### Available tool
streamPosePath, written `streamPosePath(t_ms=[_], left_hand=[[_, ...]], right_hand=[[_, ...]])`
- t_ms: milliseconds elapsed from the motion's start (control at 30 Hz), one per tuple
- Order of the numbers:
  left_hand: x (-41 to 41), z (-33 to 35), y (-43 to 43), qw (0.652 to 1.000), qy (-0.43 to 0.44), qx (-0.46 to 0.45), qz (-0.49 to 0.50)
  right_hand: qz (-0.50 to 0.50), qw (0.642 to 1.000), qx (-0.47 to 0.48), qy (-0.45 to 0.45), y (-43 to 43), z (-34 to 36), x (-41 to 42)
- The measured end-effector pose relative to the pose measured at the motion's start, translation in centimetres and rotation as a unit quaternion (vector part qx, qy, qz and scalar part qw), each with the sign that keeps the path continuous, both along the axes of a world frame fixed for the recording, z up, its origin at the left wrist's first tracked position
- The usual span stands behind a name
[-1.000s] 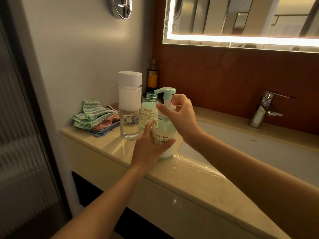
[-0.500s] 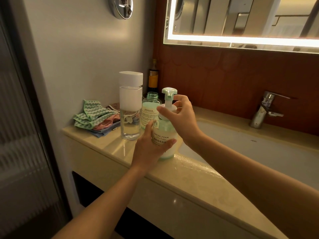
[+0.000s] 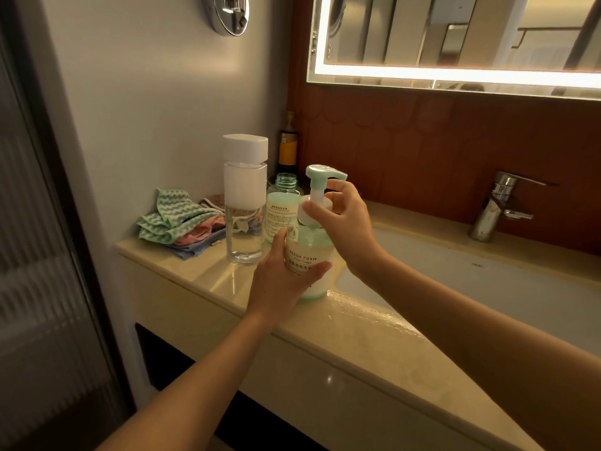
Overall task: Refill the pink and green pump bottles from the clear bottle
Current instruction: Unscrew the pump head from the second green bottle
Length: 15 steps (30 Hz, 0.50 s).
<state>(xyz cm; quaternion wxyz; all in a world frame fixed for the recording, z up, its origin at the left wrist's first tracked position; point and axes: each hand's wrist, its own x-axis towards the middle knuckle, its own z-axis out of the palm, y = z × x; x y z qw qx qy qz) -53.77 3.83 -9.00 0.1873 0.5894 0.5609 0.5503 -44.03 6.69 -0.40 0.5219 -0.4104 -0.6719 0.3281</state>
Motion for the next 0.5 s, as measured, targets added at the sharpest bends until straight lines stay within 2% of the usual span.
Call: streamPosePath(t_ms=[167, 367, 500], left_hand=[[-0.01, -0.07, -0.02, 1.0, 0.001, 0.002, 0.0], [-0.03, -0.04, -0.02, 1.0, 0.002, 0.0, 0.001], [-0.05, -0.07, 0.02, 1.0, 0.006, 0.003, 0.002]], right_hand=[[0.044, 0.998, -0.026, 0.034, -0.36, 0.0, 0.4], [-0.014, 0.999, 0.039, -0.015, -0.28, -0.1, 0.06], [0.006, 1.0, 0.021, -0.001, -0.06, -0.06, 0.44]])
